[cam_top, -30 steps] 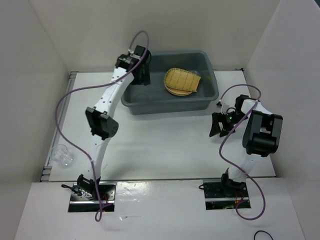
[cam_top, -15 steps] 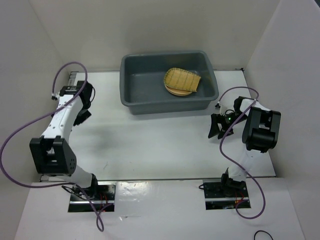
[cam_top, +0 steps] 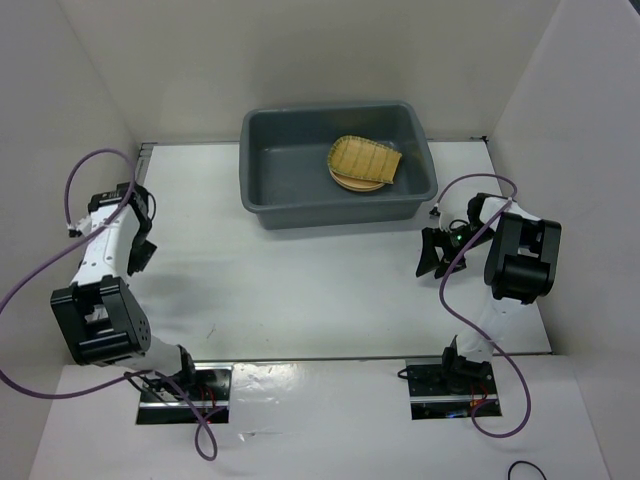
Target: Place the mixed dishes into the plastic bin
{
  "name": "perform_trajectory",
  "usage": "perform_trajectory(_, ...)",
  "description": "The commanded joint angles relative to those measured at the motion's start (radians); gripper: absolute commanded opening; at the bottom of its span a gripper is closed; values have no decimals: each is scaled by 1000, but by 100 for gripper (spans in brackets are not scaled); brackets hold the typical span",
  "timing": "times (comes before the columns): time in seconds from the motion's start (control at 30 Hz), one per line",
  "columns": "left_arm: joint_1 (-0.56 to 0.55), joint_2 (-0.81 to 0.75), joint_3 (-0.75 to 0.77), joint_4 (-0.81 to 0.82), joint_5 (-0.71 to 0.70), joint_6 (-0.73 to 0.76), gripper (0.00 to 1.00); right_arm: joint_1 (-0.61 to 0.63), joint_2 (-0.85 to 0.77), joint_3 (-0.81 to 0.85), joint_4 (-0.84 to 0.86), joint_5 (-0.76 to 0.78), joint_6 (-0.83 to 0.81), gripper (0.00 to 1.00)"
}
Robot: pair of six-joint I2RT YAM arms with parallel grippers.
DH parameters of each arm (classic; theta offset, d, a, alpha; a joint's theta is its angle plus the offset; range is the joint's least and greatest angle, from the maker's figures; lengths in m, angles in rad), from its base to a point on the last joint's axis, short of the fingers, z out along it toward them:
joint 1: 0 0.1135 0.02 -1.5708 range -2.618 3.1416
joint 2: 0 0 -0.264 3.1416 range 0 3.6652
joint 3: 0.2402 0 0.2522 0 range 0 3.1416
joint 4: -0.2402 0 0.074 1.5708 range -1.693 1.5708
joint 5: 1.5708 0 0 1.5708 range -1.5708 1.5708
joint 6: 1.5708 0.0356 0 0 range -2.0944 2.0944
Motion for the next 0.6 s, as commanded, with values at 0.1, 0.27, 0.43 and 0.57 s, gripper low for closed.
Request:
perform_trajectory(0.1,80,5,-58,73,38,66,100,5,-8,21,-1,10,1,86)
perform_trajectory(0.27,112,37,-79,148,82,144,100,5,-17,12,-1,10,10,86)
perform_trajectory(0.43,122,126,-92,205,114,184,100,5,-27,12,8,19,10,86)
perform_trajectory(0.57,122,199,-103,240,146,211,100,5,-27,12,8,19,10,86)
